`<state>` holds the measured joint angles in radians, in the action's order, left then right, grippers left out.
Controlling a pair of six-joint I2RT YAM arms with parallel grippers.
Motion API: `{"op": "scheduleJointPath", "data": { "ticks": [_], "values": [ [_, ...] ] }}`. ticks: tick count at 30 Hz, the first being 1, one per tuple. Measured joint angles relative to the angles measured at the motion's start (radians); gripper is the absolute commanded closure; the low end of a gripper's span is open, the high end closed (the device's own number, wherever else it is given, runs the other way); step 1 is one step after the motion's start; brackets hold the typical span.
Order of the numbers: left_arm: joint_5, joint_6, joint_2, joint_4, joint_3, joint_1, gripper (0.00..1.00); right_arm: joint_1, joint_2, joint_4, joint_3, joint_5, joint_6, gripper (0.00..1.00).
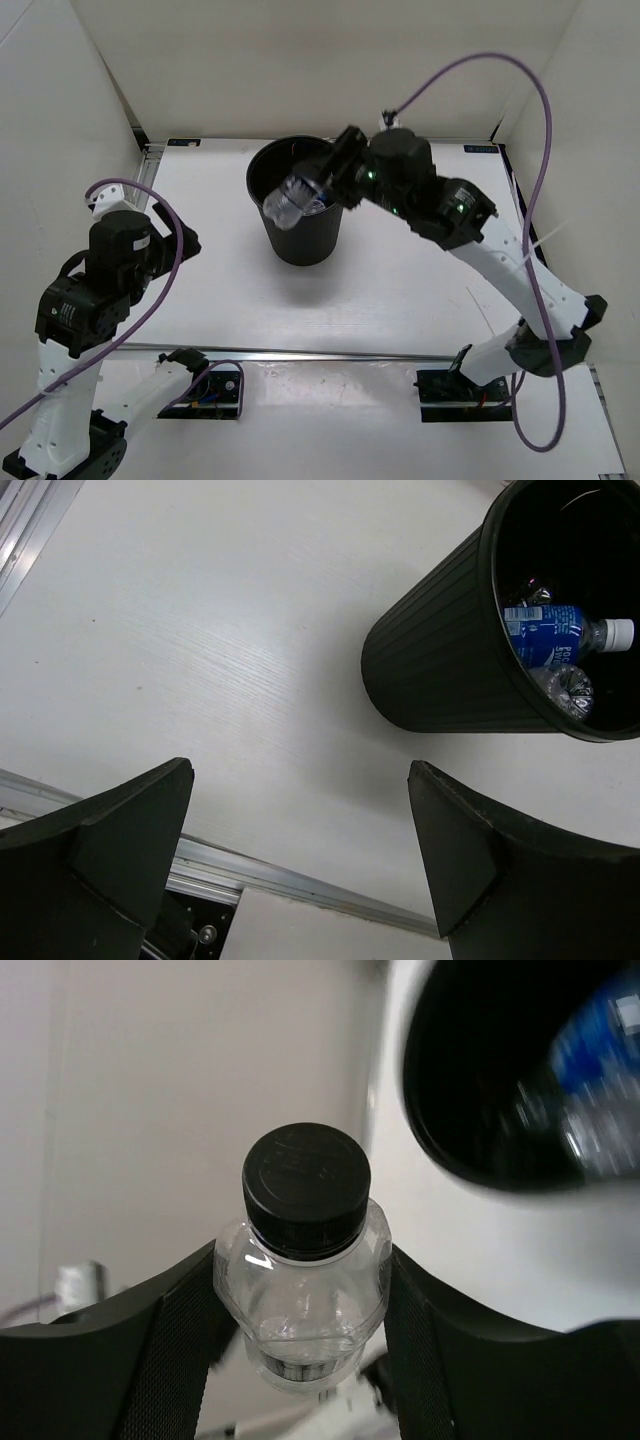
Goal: Put the plastic bottles in the bin
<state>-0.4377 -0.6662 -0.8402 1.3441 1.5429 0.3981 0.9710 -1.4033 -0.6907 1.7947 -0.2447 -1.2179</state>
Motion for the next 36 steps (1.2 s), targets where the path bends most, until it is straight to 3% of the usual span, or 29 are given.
{"op": "scheduleJointPath", "data": {
  "ticks": [3, 8, 14, 15, 17, 18, 19, 23, 30, 36],
  "values": [
    [0.0, -0.009, 0.003, 0.0, -0.014, 0.0, 0.01, -0.038, -0.126, 0.042, 0.2, -0.044, 0.129, 0.8],
    [0.002, -0.016, 0.016, 0.002, -0.022, 0.0, 0.01, -0.099, -0.357, 0.092, 0.384, -0.085, 0.293, 0.79],
    [0.008, -0.024, 0.018, 0.002, -0.022, -0.002, 0.01, -0.146, -0.521, 0.109, 0.415, -0.11, 0.41, 0.73],
    [0.01, -0.025, 0.019, 0.002, -0.022, -0.002, 0.01, -0.153, -0.528, 0.112, 0.406, -0.111, 0.42, 0.63],
    [0.013, -0.027, 0.025, 0.002, -0.022, -0.002, 0.01, -0.161, -0.527, 0.111, 0.383, -0.114, 0.438, 0.48],
    [0.015, -0.029, 0.029, 0.003, -0.022, -0.002, 0.01, -0.166, -0.526, 0.113, 0.376, -0.114, 0.444, 0.33],
    [0.016, -0.03, 0.032, 0.003, -0.022, -0.002, 0.01, -0.169, -0.522, 0.119, 0.362, -0.114, 0.448, 0.24],
    [0.016, -0.031, 0.043, 0.002, -0.023, -0.002, 0.01, -0.172, -0.491, 0.116, 0.303, -0.107, 0.463, 0.02],
    [0.0, -0.032, 0.045, 0.003, -0.063, -0.002, 0.01, -0.174, -0.384, 0.062, 0.282, -0.05, 0.493, 0.0],
    [-0.045, -0.041, 0.046, 0.002, -0.149, -0.002, 0.01, -0.23, -0.135, -0.064, 0.167, 0.011, 0.463, 0.0]
  ]
}}
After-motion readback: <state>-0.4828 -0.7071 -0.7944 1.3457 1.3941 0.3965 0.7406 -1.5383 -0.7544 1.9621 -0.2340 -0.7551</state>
